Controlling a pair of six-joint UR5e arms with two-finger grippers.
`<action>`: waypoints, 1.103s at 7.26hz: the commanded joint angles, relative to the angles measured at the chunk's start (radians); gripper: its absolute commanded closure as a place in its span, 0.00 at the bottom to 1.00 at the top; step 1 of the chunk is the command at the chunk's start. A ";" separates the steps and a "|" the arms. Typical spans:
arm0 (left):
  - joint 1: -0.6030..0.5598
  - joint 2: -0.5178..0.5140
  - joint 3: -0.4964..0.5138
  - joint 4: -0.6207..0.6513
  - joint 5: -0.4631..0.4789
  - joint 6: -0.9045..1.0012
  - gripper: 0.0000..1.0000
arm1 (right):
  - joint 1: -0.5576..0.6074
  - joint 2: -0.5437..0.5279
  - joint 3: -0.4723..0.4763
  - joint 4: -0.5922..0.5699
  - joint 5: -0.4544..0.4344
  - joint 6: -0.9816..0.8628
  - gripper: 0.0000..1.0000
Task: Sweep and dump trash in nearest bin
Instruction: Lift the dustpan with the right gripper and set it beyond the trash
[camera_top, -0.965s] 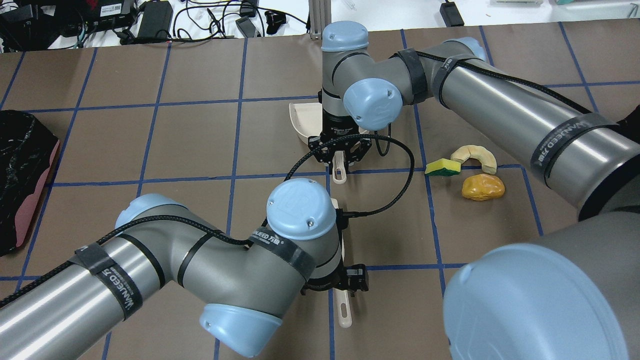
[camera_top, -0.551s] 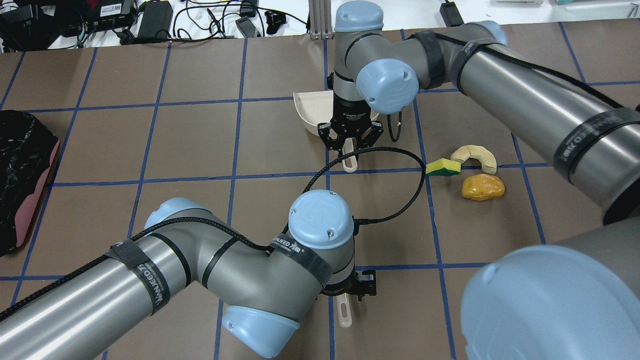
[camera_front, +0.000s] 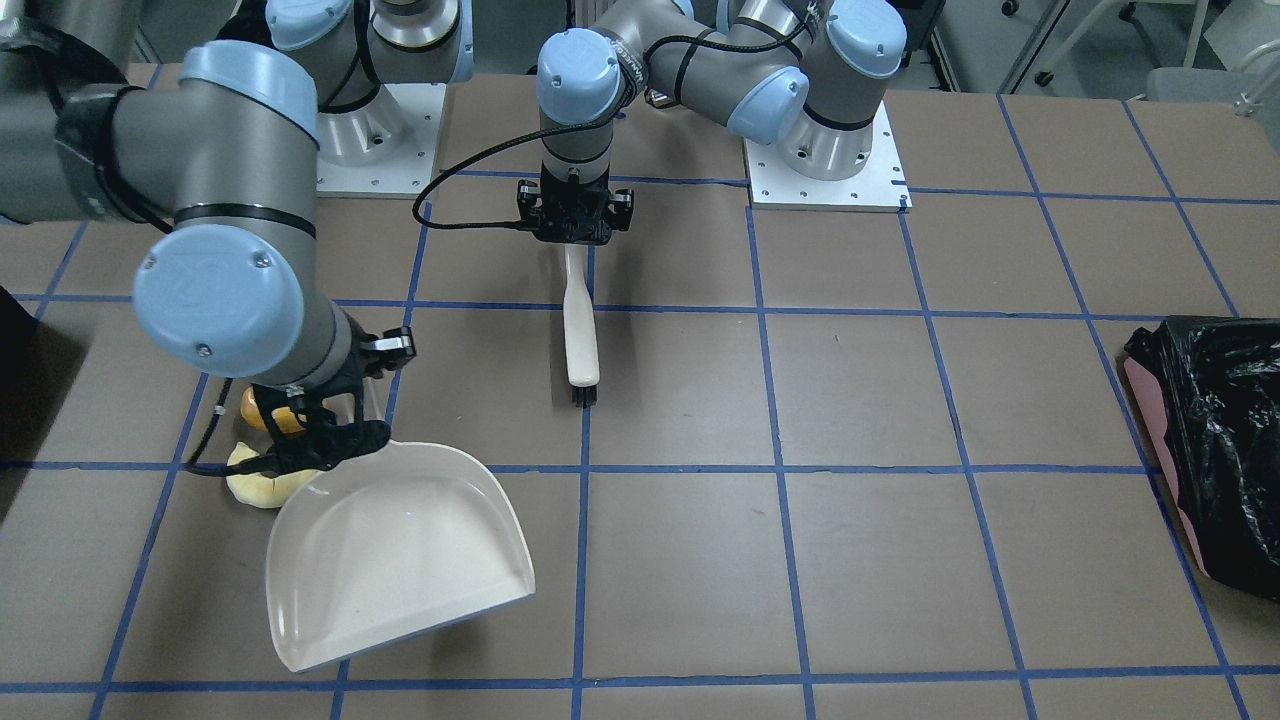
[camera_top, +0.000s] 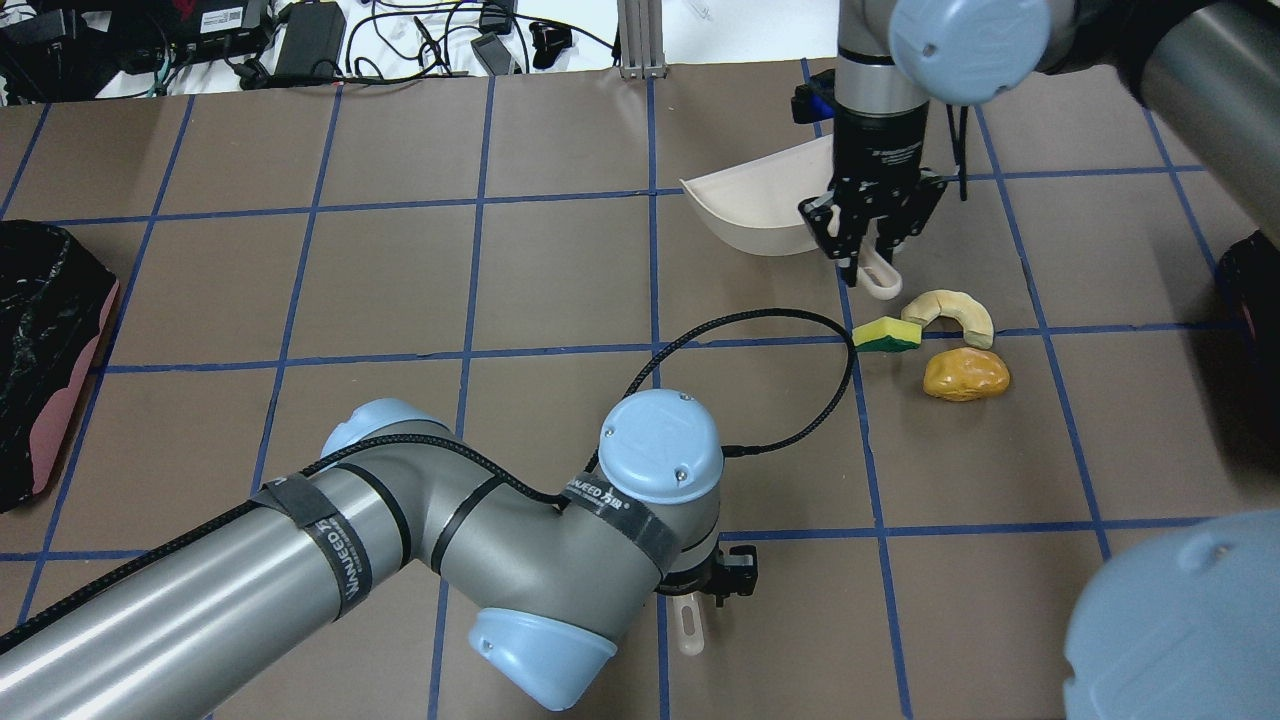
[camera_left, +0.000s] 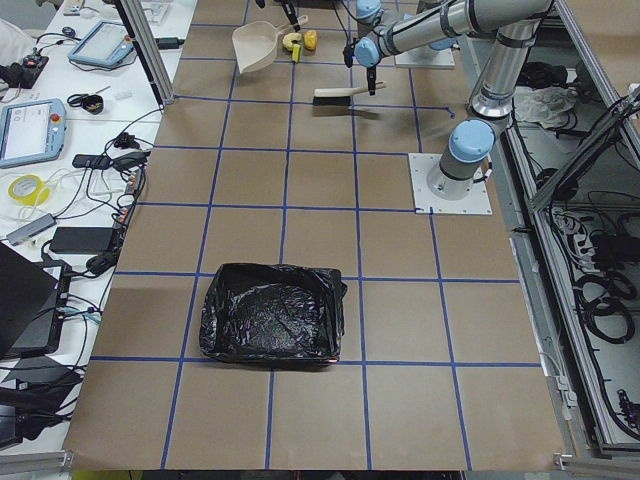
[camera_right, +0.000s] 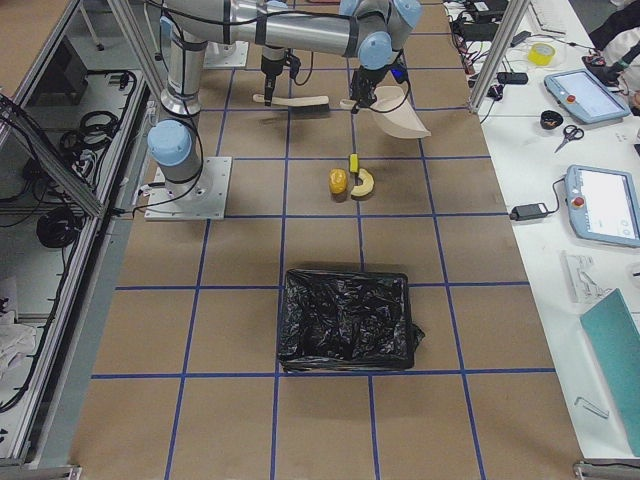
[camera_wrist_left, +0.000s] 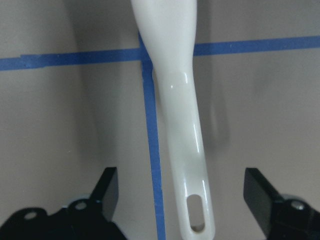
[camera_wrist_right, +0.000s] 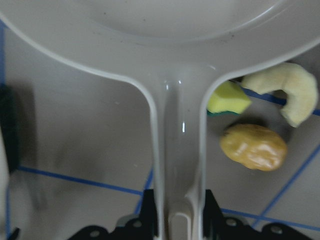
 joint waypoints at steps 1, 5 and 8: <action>-0.022 -0.013 0.002 0.001 -0.002 -0.012 0.33 | -0.048 -0.026 0.008 0.079 -0.232 -0.244 0.90; -0.023 -0.010 0.006 -0.001 -0.011 -0.012 1.00 | -0.298 -0.046 0.042 0.047 -0.375 -0.873 0.97; -0.010 -0.007 0.014 -0.016 -0.009 -0.035 1.00 | -0.428 -0.056 0.135 -0.255 -0.468 -1.388 0.97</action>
